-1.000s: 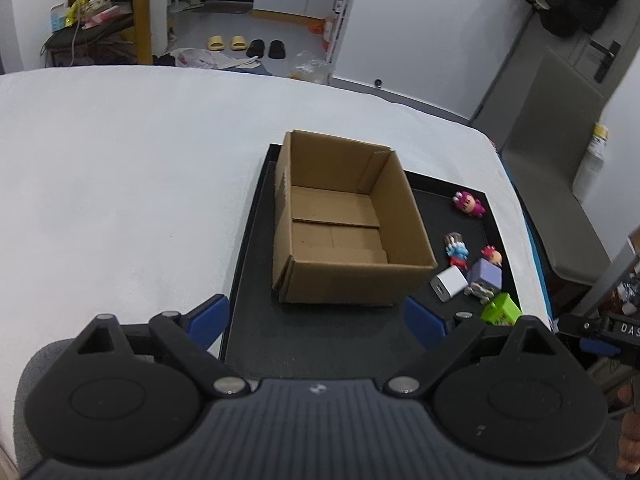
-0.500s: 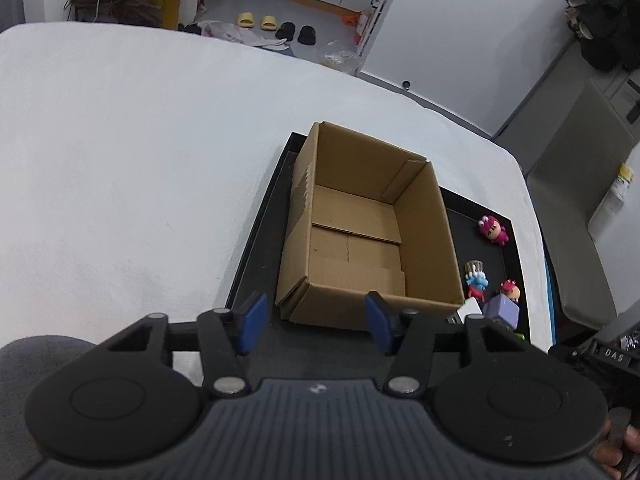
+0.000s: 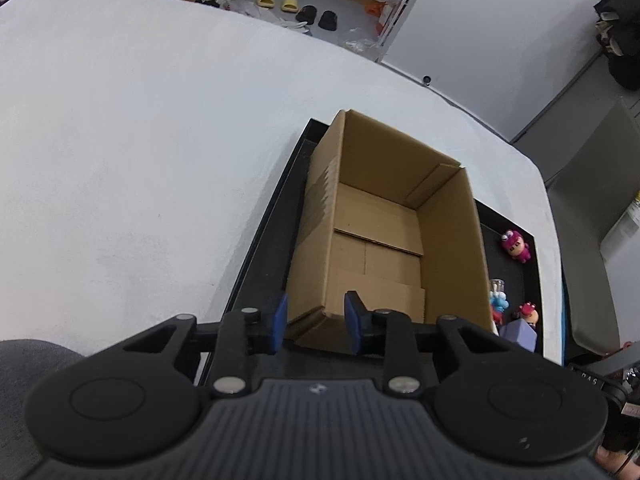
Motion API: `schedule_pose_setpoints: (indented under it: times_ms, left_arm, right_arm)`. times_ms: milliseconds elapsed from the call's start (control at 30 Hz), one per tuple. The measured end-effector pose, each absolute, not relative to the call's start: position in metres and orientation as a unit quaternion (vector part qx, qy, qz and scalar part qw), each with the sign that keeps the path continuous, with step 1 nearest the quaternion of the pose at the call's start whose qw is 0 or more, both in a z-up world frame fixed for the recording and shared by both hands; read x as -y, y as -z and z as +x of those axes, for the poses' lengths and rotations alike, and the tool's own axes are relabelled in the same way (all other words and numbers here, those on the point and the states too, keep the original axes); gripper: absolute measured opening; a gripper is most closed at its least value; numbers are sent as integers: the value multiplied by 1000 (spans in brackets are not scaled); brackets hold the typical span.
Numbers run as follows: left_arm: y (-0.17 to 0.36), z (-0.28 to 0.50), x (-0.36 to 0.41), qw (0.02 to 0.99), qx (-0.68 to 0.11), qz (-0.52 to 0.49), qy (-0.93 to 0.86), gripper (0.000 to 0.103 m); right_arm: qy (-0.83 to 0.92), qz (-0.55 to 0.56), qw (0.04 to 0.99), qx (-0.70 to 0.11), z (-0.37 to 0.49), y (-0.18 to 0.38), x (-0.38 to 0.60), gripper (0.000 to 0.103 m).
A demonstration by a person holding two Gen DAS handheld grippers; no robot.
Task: Organize rigid objects
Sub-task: 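Move the right gripper to the green cube and close on it, then lift the green cube with the right gripper and carry it over the box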
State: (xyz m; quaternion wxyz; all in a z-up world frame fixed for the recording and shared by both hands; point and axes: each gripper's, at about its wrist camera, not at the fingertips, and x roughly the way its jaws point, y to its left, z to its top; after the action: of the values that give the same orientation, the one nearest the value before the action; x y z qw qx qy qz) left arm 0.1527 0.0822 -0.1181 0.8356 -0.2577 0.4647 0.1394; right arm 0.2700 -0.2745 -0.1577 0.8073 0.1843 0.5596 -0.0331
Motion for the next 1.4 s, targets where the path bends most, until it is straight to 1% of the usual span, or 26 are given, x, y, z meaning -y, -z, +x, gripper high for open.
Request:
schedule_pose_setpoints:
  times_ms: [267,333,367,400,467,533,567,1033,1400]
  left_arm:
    - [131,166,-80,833,-473,-252,-137,25]
    - [133,169,-78,833,-474,-250,-136,23]
    - [135,171,-78,833,-474,-249,-137,23]
    - [136,172,-78,833,-474,-247,-139,21]
    - [139,174,-77,835,-474,-239,-144,19]
    - [142,175,-78,835,-474,-235,-150,14]
    - [142,175,-79,835,-473,-238,-150,13]
    - [142,169,-81,839,-471,-238,-135,12]
    - [141,172,-86,837,-476,-240,-119,12]
  right_arm:
    - [45,176,808,-561,279,174,271,67]
    - [47,172,809,-560,280,178,269,63]
    - [49,169,810,-560,280,179,268,57]
    - [49,169,811,-558,280,181,268,55]
    - [47,162,816,-553,280,180,266,55]
    - [44,152,821,-549,279,179,264,54]
    - [41,152,823,-546,277,177,264,54]
    - [12,182,828,-530,263,153,270,53]
    - [-12,182,837,-516,258,120,249,53]
